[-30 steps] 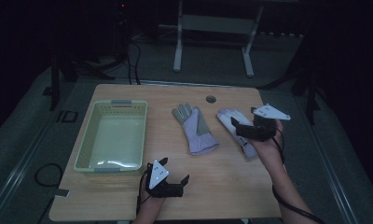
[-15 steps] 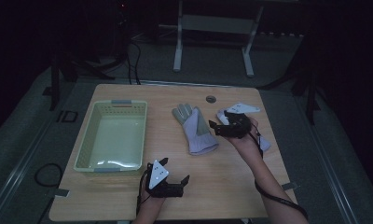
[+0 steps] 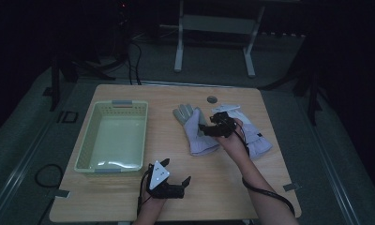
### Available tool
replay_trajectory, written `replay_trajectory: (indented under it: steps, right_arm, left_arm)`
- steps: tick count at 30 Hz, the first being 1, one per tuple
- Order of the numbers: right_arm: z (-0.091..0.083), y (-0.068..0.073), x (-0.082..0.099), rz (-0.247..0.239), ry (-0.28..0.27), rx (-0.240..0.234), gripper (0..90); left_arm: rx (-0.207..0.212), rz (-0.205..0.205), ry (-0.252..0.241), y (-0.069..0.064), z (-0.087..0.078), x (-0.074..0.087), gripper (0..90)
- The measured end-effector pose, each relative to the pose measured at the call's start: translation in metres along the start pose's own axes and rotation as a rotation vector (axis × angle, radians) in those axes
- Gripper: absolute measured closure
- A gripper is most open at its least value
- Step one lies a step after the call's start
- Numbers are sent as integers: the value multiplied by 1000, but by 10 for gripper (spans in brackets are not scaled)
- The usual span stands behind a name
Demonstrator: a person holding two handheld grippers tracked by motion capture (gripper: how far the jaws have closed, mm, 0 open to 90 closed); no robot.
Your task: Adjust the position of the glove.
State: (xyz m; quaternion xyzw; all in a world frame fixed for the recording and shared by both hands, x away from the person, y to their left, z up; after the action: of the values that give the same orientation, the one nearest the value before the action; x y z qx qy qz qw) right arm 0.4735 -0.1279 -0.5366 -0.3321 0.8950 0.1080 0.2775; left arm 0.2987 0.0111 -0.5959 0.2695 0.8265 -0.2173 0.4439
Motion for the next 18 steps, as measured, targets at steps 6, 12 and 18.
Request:
replay_trajectory:
  steps: [6, 12, 18]
  right_arm:
    - [18, -3, 0, 32, 45, -17, 410]
    - [38, -8, 1, 50, 84, -9, 434]
    - [59, -13, 12, 50, 149, 24, 461]
  left_arm:
    - [1, -1, 0, 0, 0, 0, 0]
    - [2, -2, -1, 0, 0, 0, 0]
    - [0, 0, -1, 0, 0, 0, 0]
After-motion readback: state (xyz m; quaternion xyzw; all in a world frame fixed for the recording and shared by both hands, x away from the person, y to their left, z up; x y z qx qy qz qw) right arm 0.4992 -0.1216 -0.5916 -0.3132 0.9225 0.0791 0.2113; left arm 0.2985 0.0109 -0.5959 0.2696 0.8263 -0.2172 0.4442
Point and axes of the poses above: each handheld gripper's, and its own axes: z roughly forward along the jaws, x roughly out of its underside, y roughly to its left, the point moved 8 cm from there along z, roughly forward along the jaws, and after that the axes turned 14 degrees about y, right-handed, at the moved point
